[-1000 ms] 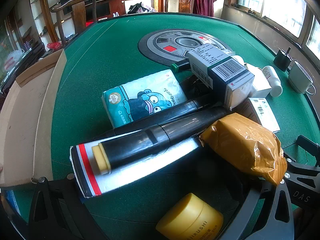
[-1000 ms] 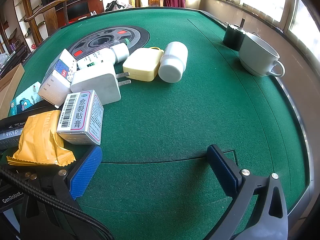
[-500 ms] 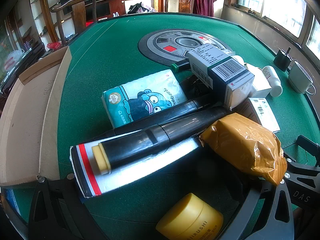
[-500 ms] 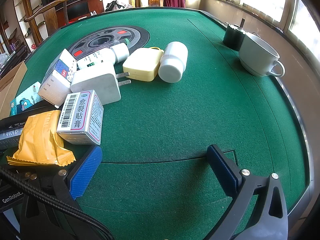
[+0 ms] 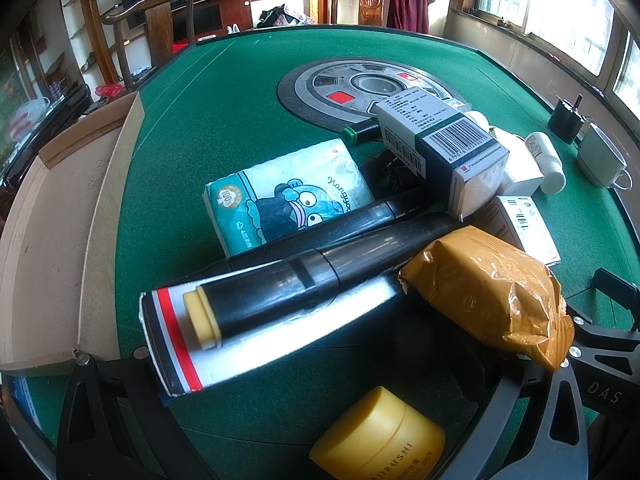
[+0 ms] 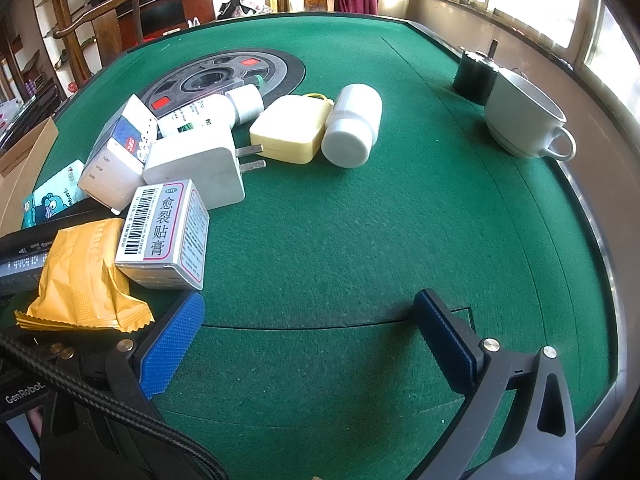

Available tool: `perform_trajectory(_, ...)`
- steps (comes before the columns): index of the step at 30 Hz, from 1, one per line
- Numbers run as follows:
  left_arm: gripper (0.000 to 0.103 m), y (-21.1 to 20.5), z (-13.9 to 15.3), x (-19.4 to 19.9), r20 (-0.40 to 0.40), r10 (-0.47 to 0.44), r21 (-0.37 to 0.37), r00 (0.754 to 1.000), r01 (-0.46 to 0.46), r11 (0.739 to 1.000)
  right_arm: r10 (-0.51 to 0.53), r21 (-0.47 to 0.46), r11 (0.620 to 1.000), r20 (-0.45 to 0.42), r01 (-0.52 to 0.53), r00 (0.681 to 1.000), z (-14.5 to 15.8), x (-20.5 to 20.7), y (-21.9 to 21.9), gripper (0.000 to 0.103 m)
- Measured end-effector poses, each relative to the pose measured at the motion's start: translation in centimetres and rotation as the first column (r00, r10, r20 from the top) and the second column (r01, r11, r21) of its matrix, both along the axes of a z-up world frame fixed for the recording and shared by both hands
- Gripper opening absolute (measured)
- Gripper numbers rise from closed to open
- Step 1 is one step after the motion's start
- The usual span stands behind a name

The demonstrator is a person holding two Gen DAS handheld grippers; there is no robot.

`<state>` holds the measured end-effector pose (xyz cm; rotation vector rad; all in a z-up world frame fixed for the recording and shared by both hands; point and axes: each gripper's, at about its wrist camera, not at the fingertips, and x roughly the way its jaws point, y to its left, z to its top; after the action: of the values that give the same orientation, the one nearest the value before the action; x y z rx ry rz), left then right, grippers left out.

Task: Organize objects

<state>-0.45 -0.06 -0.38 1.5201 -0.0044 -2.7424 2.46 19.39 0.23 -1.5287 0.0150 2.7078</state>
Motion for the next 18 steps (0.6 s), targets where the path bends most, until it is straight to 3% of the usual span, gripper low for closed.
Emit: perform_trajectory(18, 0.101, -0.06, 0.35, 0.86, -0.003, -0.027, -0.002, 1.000, 0.027, 1.000, 0.127, -0.003, 0.992, 0.004, -0.127, 0.992, 0.25, -0.07, -0.14, 0.103)
